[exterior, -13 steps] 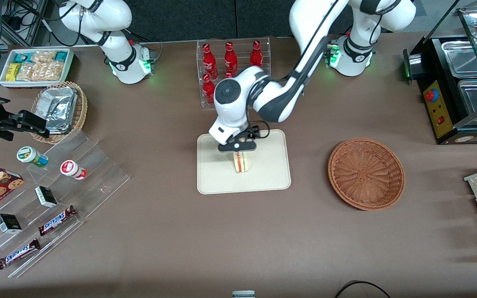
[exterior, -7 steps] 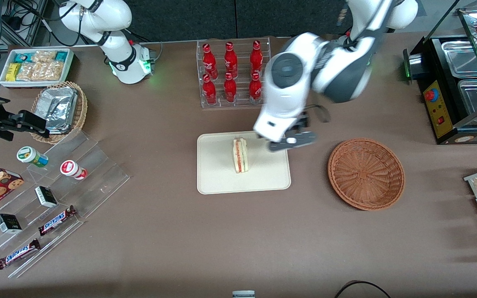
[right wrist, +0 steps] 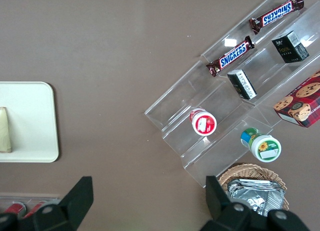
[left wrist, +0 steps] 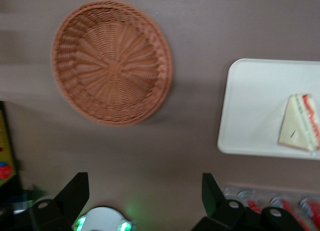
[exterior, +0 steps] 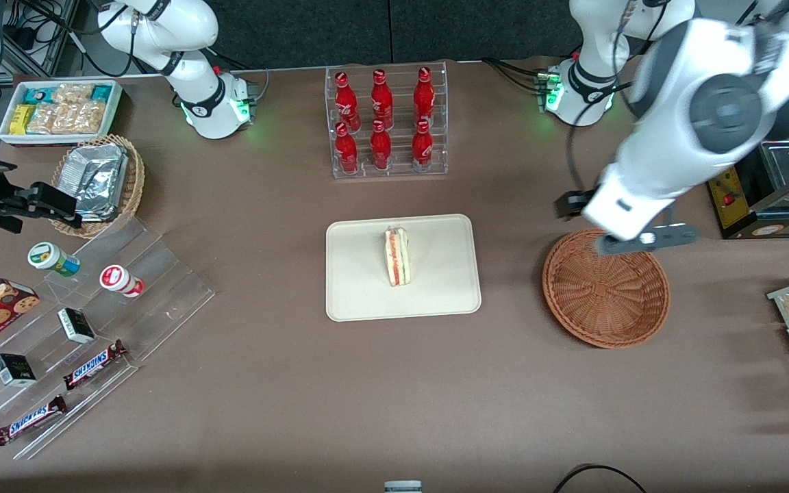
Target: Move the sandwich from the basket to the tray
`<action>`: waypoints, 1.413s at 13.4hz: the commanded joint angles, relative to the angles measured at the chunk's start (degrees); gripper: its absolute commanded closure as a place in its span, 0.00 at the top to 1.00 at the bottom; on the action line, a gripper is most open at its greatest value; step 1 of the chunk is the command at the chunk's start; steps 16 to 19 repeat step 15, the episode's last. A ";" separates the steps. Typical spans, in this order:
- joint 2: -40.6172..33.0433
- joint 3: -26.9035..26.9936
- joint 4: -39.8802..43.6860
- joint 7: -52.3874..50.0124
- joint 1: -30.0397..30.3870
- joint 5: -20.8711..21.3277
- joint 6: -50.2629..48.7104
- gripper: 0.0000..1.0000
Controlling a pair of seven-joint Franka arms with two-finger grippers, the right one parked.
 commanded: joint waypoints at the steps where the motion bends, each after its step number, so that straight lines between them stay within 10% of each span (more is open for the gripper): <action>1: -5.37 -0.66 -2.19 9.94 6.31 -0.29 -3.51 0.99; 8: -16.18 -0.48 -10.36 19.21 11.96 2.79 -4.93 0.99; 19: -12.59 -3.02 -5.27 19.30 16.36 2.26 -5.81 0.99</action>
